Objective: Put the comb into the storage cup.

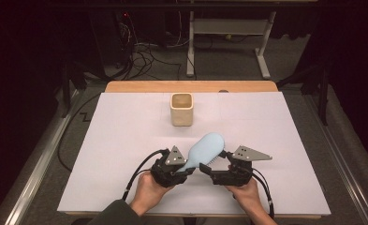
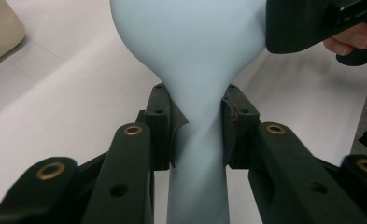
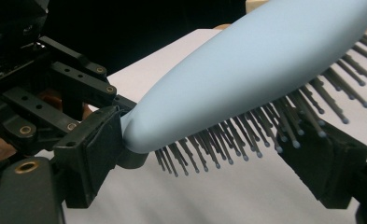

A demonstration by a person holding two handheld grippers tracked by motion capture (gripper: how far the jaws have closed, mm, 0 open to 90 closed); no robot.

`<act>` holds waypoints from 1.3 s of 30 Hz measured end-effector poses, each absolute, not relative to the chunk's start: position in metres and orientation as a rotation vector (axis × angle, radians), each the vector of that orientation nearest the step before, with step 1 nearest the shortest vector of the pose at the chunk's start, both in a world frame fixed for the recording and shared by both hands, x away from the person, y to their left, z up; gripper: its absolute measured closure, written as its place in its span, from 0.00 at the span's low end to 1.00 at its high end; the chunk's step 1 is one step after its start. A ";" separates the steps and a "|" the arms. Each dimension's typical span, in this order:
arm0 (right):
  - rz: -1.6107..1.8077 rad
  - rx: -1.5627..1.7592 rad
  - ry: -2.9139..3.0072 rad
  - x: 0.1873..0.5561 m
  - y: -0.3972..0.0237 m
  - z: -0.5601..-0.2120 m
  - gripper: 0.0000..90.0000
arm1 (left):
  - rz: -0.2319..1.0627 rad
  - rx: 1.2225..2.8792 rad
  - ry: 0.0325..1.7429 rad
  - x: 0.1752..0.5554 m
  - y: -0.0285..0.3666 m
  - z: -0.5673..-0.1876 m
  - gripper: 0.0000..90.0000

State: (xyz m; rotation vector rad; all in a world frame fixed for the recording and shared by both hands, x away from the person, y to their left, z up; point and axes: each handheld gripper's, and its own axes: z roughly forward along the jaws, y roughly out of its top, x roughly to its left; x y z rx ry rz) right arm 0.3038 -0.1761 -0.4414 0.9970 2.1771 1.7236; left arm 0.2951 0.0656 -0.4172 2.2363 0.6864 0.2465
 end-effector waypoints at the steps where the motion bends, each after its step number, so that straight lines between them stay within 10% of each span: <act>1: 1.724 0.997 2.177 0.304 -0.176 -0.441 0.18 | 0.246 2.236 0.686 0.295 0.066 -0.417 0.77; 39: 1.707 1.091 2.254 0.316 -0.166 -0.426 0.31 | 0.272 2.248 0.659 0.295 0.054 -0.411 0.77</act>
